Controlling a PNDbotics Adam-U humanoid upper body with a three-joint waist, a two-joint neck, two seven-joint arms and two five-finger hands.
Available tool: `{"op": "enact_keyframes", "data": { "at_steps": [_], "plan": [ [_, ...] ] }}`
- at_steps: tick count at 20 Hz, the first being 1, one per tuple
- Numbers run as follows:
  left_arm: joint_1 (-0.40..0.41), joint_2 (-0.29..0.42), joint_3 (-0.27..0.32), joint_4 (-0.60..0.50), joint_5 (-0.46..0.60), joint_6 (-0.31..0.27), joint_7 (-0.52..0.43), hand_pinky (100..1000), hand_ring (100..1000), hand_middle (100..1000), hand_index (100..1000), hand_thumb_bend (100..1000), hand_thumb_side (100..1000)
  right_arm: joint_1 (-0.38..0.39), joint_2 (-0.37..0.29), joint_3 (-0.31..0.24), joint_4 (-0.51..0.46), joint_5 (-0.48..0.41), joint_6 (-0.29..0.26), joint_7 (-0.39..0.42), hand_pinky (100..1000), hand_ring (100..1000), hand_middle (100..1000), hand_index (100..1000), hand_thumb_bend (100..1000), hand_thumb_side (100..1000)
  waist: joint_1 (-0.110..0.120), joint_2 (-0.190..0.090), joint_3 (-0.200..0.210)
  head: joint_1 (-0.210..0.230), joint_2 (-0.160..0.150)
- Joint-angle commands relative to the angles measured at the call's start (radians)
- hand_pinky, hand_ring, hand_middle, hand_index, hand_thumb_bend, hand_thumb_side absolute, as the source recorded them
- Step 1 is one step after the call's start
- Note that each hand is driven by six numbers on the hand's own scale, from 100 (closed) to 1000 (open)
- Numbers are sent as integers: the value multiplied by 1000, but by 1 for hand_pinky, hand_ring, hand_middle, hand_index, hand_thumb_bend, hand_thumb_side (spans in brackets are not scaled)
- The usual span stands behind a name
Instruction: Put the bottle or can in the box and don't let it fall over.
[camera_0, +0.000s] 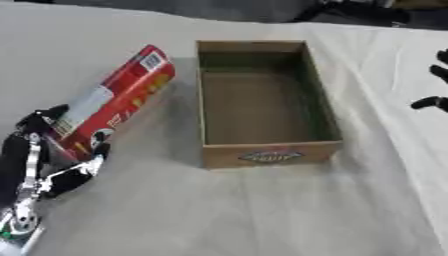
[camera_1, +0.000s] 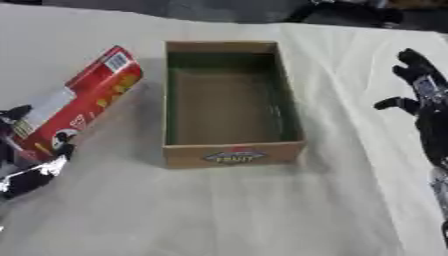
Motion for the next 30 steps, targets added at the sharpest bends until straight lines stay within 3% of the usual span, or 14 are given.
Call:
{"op": "enact_keyframes", "data": {
  "at_steps": [1, 14, 20, 30],
  "plan": [
    [-22, 19, 8, -59, -26, 19, -8, 191, 488, 544, 361, 131, 173, -2, -20, -12, -23, 4, 0, 0, 575, 1000, 1000, 972, 100, 960, -2, -22, 2, -3, 0],
    [-124, 10, -1, -245, -90, 121, -114, 198, 485, 522, 367, 194, 130, 7, -26, -21, -33, 7, 7, -6, 573, 1000, 1000, 973, 100, 944, 34, -42, 6, -22, 8],
    [-212, -84, -24, -257, -119, 179, -187, 193, 485, 530, 365, 174, 134, 10, -29, -27, -41, 9, 10, -12, 572, 1000, 1000, 973, 100, 939, 51, -50, 2, -37, 12],
    [-317, -261, -95, -134, -148, 218, -253, 184, 487, 548, 362, 137, 130, 9, -29, -32, -49, 10, 19, -15, 570, 1000, 1000, 975, 100, 944, 73, -49, -4, -32, 10]
  ]
}}
